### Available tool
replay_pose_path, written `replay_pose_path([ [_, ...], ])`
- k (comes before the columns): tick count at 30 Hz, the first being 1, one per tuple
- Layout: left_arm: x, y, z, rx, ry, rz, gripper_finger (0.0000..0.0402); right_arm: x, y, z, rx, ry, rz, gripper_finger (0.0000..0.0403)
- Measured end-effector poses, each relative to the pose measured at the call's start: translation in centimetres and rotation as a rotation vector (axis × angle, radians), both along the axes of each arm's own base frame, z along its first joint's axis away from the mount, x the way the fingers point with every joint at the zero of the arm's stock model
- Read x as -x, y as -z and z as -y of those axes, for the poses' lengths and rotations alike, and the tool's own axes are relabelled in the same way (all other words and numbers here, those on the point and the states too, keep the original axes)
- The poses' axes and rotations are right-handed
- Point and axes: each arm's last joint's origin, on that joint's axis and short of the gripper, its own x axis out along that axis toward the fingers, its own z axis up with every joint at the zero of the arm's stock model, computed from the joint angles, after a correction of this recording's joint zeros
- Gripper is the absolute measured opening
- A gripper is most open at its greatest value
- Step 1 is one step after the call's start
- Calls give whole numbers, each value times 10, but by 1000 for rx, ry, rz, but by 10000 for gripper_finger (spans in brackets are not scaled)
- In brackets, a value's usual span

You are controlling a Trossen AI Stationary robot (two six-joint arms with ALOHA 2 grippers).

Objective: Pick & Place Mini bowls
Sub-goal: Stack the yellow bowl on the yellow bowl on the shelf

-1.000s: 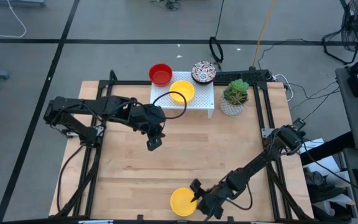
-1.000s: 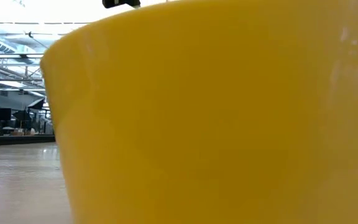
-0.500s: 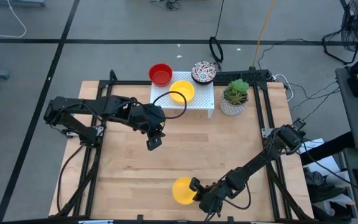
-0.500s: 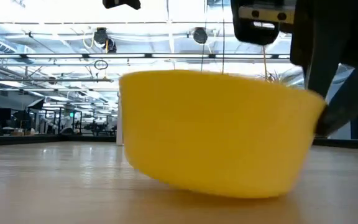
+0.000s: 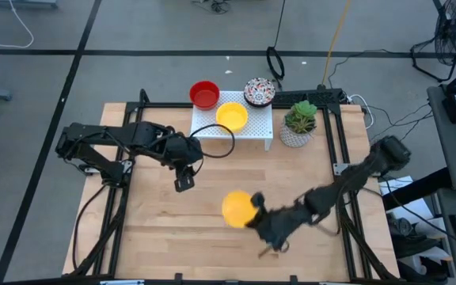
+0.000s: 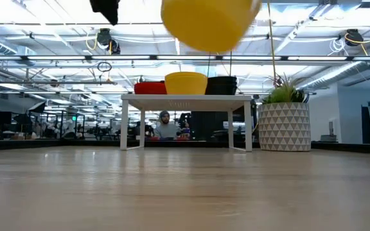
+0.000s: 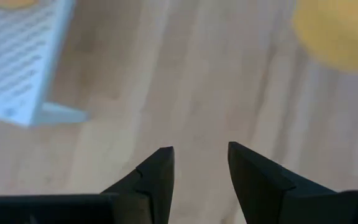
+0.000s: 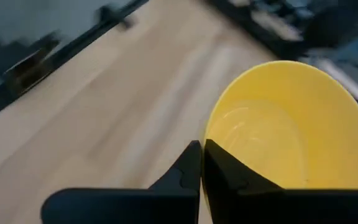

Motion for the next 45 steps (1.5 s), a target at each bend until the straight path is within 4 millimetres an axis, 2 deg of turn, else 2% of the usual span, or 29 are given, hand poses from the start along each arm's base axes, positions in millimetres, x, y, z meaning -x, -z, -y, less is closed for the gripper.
replay_pose_path([
  [5, 11, -3, -5, -137, -33, -35, 152, 2, -46, 62, -69, 173, 113, 1],
  [9, 24, -10, -9, -243, -74, -35, 152, 4, -70, 117, -155, 372, 210, 1],
  [13, 36, -20, -13, -301, -121, 4, 152, 0, -76, 166, -234, 473, 245, 1],
  [22, 57, -34, -16, -311, -209, 76, 152, -27, -69, 232, -250, 508, 398, 0],
  [26, 62, -37, -16, -309, -214, 83, 152, -34, -54, 253, -247, 569, 366, 0],
  [31, 64, -38, -17, -314, -214, 92, 152, -38, -39, 267, -202, 596, 317, 0],
  [40, 64, -38, -17, -328, -205, 90, 152, -37, -36, 272, -188, 606, 295, 1],
  [45, 64, -39, -17, -343, -211, 92, 152, -37, -35, 272, -177, 604, 282, 17],
])
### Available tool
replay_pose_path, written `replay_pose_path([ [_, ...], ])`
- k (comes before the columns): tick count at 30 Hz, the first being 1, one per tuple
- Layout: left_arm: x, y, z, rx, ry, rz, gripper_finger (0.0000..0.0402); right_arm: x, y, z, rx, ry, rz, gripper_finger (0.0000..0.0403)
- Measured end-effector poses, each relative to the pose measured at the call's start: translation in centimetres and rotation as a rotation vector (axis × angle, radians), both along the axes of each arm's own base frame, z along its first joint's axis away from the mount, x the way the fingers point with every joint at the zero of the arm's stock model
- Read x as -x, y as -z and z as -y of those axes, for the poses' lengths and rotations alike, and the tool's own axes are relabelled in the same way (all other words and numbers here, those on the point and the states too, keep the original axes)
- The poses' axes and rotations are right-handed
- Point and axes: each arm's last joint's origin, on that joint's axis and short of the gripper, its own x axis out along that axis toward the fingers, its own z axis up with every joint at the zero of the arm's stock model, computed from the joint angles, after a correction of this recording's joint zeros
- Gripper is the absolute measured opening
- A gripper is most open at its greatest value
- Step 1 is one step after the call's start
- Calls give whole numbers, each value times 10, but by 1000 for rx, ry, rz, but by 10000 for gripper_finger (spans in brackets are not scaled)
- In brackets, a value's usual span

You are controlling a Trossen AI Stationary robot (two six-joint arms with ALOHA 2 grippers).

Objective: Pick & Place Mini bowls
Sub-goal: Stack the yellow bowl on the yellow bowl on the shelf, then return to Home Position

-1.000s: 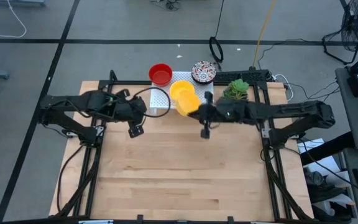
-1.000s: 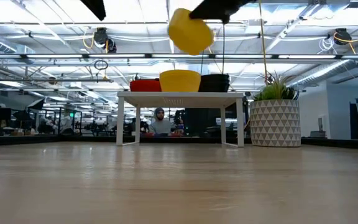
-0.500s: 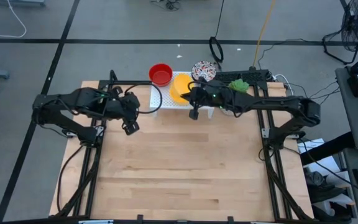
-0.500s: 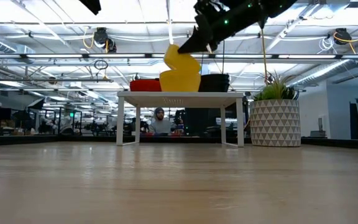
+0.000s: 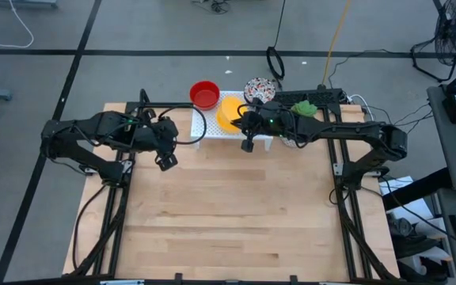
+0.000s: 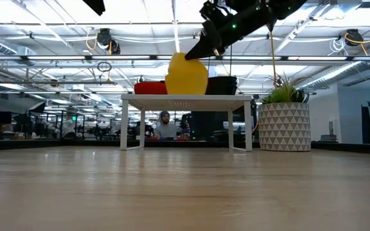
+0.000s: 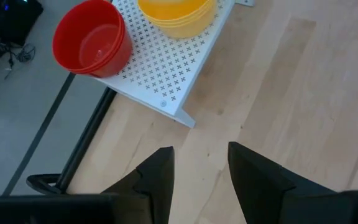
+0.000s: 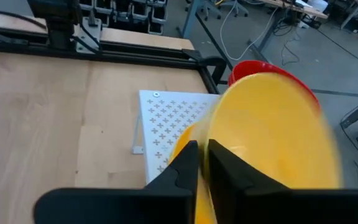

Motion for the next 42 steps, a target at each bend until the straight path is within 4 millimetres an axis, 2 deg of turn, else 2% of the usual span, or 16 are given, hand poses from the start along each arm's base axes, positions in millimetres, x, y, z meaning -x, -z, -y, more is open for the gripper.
replay_pose_path([
  [9, 0, 0, -1, -18, -9, 2, 152, 2, -1, 1, 37, -3, -13, 88],
  [15, 1, -1, -1, -30, 4, -5, 152, 15, -23, -5, 76, -16, 37, 146],
  [20, 4, 0, -1, -54, 68, -66, 152, 45, -61, -28, 98, -61, 130, 166],
  [23, 9, -2, -2, -58, 32, -51, 152, 67, -78, -42, 100, -92, 151, 165],
  [26, 23, -9, -4, -88, -42, 11, 152, 90, -92, -53, 94, -111, 166, 161],
  [29, 49, -20, -6, -72, -94, 85, 152, 113, -100, -60, 52, -111, 174, 161],
  [33, 91, -33, -7, -40, -156, 245, 152, 140, -92, -65, 10, -99, 198, 162],
  [36, 120, -37, -8, -4, -175, 357, 152, 158, -75, -68, -8, -89, 207, 160],
  [42, 160, -23, -13, 8, -237, 513, 152, 182, -30, -72, -35, -60, 316, 162],
])
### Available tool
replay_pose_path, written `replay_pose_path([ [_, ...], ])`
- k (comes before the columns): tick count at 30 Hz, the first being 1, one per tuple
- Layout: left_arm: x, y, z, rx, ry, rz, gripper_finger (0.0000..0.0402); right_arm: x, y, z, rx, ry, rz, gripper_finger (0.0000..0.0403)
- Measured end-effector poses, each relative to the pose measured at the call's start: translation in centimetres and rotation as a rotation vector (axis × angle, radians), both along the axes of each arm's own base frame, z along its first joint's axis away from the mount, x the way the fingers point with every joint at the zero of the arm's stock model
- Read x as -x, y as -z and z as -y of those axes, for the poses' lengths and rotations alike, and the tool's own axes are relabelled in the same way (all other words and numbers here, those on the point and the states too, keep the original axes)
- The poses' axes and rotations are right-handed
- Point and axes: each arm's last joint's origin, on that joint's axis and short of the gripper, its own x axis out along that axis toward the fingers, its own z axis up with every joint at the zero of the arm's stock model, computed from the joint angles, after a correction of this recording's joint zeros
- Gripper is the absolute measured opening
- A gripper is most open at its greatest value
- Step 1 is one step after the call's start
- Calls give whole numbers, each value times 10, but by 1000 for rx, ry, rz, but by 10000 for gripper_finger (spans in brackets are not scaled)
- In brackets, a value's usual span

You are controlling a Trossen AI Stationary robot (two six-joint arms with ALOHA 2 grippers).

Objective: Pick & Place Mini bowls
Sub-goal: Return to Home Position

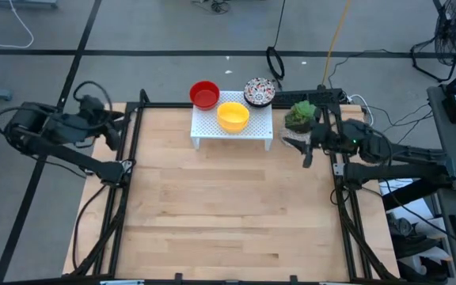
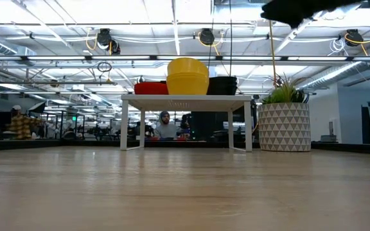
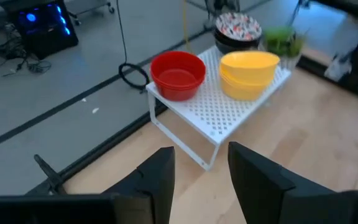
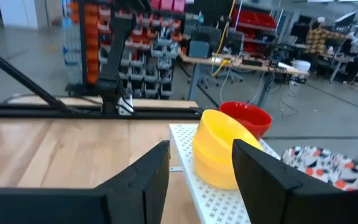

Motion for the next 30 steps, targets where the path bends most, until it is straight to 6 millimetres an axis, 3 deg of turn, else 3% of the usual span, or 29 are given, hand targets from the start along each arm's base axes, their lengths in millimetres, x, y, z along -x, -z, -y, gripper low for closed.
replay_pose_path([
  [5, 12, 26, -3, 5, 4, 93, 152, 14, 33, -2, -29, 0, 94, 161],
  [9, 8, 52, -1, 3, 29, 151, 152, 21, 51, -4, -62, 0, 129, 164],
  [23, -60, 153, 25, -30, 244, 334, 152, 26, 104, -5, -102, -5, 217, 166],
  [30, -75, 196, 32, -16, 323, 456, 152, 29, 132, -5, -137, -13, 293, 165],
])
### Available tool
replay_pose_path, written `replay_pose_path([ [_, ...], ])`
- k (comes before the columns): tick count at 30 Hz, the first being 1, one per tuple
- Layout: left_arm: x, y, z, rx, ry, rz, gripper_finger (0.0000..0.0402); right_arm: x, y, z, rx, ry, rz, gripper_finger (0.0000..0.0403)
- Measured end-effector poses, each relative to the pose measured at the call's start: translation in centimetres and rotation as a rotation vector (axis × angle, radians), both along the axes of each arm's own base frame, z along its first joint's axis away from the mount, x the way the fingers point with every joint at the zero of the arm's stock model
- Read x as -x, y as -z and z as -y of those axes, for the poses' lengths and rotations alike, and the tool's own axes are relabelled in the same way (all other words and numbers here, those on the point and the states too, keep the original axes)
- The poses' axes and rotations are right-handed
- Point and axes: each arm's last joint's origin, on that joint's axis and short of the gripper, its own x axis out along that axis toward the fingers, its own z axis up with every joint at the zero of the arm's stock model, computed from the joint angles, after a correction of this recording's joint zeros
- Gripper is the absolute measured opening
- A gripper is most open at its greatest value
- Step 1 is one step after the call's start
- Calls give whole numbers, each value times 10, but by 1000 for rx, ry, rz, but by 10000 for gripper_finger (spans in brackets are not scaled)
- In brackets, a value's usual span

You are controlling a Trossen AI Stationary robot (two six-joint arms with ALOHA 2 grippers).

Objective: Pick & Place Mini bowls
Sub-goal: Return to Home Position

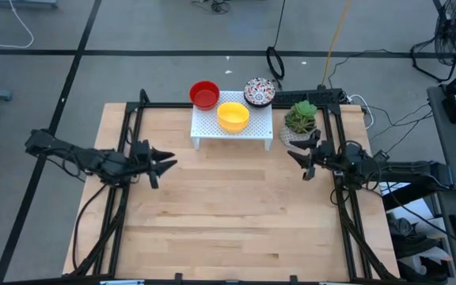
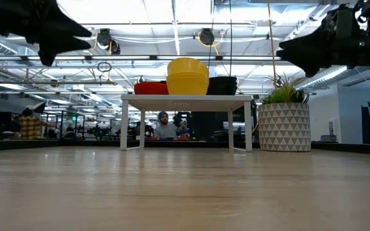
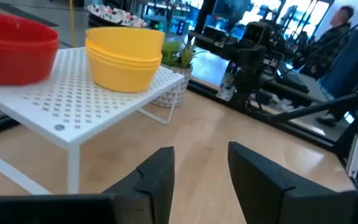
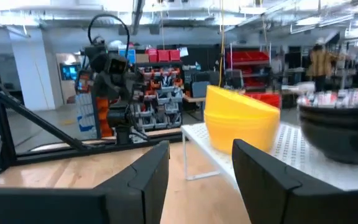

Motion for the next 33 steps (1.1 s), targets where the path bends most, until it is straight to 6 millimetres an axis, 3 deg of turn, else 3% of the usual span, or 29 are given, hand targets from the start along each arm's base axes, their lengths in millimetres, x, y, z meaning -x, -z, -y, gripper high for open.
replay_pose_path([
  [5, -2, 23, 0, 22, -1, 44, 152, 2, -6, 0, -18, -7, 94, 166],
  [20, 3, 70, -1, 49, -3, 104, 152, 1, 0, 0, -50, -2, 50, 164],
  [33, 6, 72, -8, -63, -240, 51, 152, 1, 14, 6, -137, 198, -67, 160],
])
